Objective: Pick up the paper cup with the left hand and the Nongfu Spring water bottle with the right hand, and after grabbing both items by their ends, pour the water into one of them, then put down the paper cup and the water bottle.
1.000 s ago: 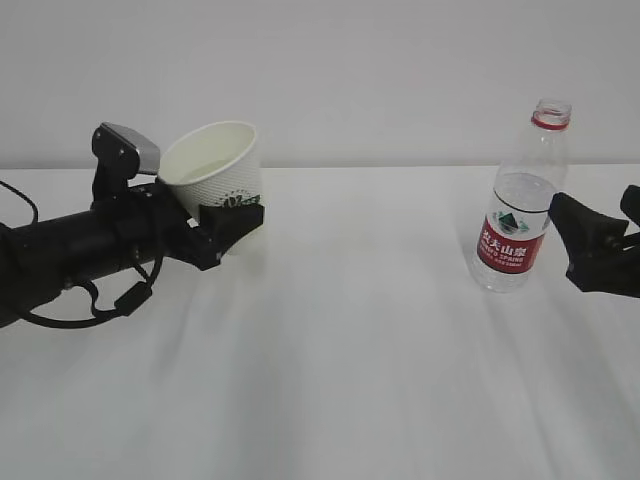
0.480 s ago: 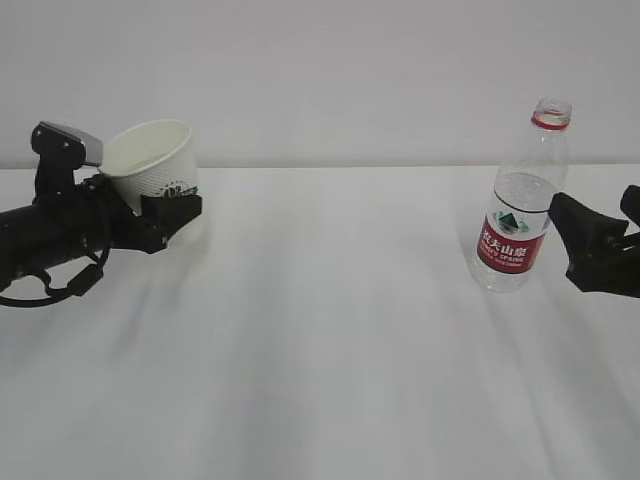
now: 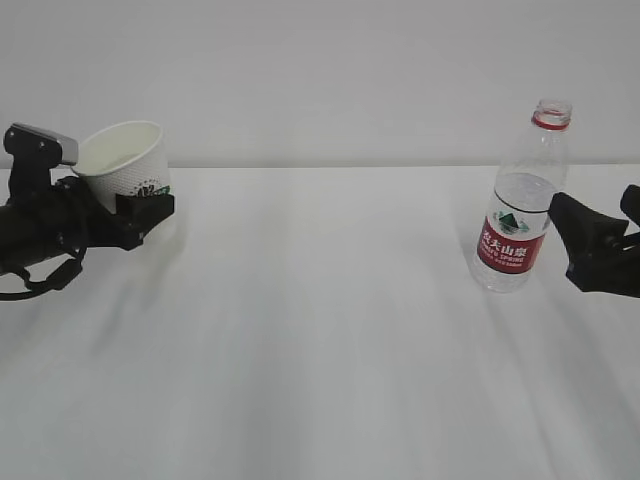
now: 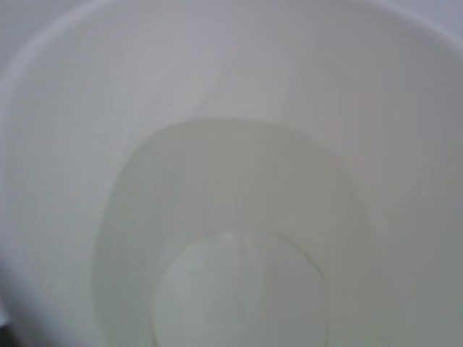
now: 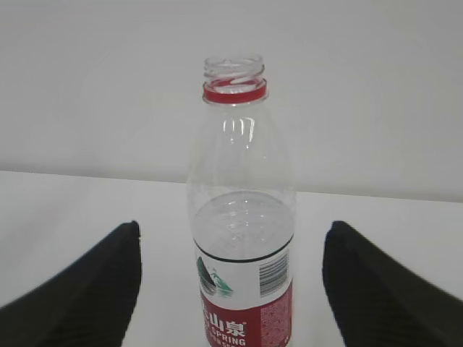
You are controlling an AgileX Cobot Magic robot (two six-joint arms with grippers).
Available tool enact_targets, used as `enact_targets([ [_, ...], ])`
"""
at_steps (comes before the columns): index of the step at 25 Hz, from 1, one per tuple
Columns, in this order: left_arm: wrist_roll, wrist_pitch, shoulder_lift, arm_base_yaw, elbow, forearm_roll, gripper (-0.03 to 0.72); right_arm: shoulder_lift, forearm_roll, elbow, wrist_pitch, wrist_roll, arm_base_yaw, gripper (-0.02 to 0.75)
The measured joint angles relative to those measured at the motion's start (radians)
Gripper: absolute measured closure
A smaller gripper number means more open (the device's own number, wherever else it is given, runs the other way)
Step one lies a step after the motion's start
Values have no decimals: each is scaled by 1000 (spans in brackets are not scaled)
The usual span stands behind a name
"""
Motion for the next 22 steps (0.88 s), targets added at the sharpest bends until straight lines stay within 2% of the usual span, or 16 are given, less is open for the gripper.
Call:
enact_targets([
  [11,82,-6,13,0,0,-118,188,0,0,0,0,0,0,149],
  [22,86,-93,129,0,0,-135,189,0,0,0,0,0,0,149],
])
